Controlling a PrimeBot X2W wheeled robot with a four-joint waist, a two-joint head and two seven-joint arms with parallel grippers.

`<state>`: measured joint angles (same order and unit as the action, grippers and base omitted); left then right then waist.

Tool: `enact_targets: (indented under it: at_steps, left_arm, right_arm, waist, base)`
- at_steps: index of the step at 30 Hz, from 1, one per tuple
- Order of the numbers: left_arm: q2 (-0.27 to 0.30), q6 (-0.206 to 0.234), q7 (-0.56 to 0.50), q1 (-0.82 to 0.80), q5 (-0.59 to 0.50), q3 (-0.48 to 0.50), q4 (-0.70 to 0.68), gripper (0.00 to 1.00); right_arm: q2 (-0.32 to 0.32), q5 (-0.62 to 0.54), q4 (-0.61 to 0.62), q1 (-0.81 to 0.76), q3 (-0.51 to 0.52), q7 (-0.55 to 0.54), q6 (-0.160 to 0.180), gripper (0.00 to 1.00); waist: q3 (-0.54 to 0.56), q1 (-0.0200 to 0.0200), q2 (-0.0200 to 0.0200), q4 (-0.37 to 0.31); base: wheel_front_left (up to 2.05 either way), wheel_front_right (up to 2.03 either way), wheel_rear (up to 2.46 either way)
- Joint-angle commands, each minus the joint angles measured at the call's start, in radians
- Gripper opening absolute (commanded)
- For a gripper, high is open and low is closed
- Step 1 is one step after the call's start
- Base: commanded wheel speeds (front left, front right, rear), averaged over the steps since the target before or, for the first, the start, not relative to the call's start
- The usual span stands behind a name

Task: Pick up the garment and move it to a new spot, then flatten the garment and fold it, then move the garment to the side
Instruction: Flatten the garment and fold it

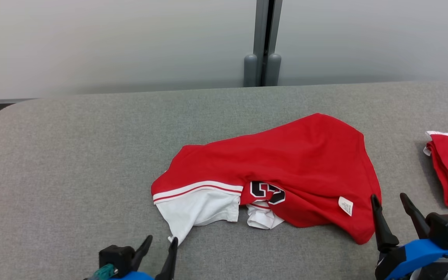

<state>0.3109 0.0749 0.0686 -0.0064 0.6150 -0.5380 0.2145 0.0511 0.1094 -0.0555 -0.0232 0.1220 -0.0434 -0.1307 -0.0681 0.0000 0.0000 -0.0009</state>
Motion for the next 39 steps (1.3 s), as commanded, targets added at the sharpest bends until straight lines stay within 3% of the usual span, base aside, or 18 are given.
enact_targets:
  at_steps: [1,6,14,15,16,26,33,34,35,39]
  left_arm:
    - [-0.009,-0.021,-0.03,-0.035,0.008,-0.019,0.039,1.0]
    - [-0.025,-0.051,-0.075,-0.086,0.005,-0.054,0.115,1.0]
    - [-0.037,-0.041,-0.077,-0.133,-0.008,-0.061,0.174,1.0]
    - [-0.04,-0.042,-0.074,-0.137,-0.006,-0.06,0.179,0.42]
    - [-0.041,-0.042,-0.072,-0.142,-0.004,-0.058,0.183,0.0]
    - [-0.03,-0.056,-0.059,-0.164,0.004,-0.056,0.175,0.0]
    - [-0.032,-0.059,-0.062,-0.179,0.005,-0.065,0.168,0.0]
    - [-0.034,-0.061,-0.059,-0.181,0.008,-0.065,0.168,0.0]
    - [-0.037,-0.064,-0.054,-0.183,0.01,-0.063,0.164,0.0]
    - [-0.05,-0.069,-0.007,-0.185,0.038,-0.029,0.123,0.0]
  right_arm:
    - [-0.001,0.01,-0.012,0.011,-0.005,0.007,0.0,1.0]
    - [0.0,0.018,-0.042,0.03,-0.01,0.01,0.0,1.0]
    - [0.0,0.025,-0.096,0.056,-0.008,0.01,0.0,1.0]
    - [0.0,0.028,-0.105,0.063,-0.002,0.005,0.0,1.0]
    - [0.0,0.035,-0.114,0.068,0.004,0.001,0.0,1.0]
    - [0.001,0.04,-0.288,0.207,0.096,-0.164,0.0,1.0]
    - [-0.008,-0.037,-0.454,0.282,0.042,-0.321,-0.002,1.0]
    - [-0.011,-0.033,-0.463,0.279,0.026,-0.335,-0.003,0.88]
    - [-0.014,-0.027,-0.459,0.277,0.017,-0.332,-0.005,0.0]
    - [-0.003,0.004,-0.369,0.261,0.034,-0.29,-0.001,0.0]
  waist:
    - [-0.013,0.0,0.0,-0.002]
    - [-0.039,0.0,0.0,-0.016]
    - [-0.062,0.0,0.0,-0.03]
    - [-0.064,0.0,0.0,-0.032]
    - [-0.067,0.0,0.0,-0.033]
    - [-0.115,0.0,0.0,-0.032]
    - [-0.131,0.0,0.0,-0.009]
    - [-0.13,0.0,0.0,-0.005]
    - [-0.129,0.0,0.0,-0.001]
    - [-0.113,0.0,0.0,0.003]
  base:
    - [0.0,0.0,0.0]
    - [0.0,0.0,0.0]
    - [0.0,0.0,0.0]
    - [0.0,0.0,0.0]
    - [0.0,0.0,0.0]
    - [0.0,0.0,0.0]
    - [0.0,0.0,0.0]
    - [0.0,0.0,0.0]
    - [0.0,0.0,0.0]
    - [0.0,0.0,0.0]
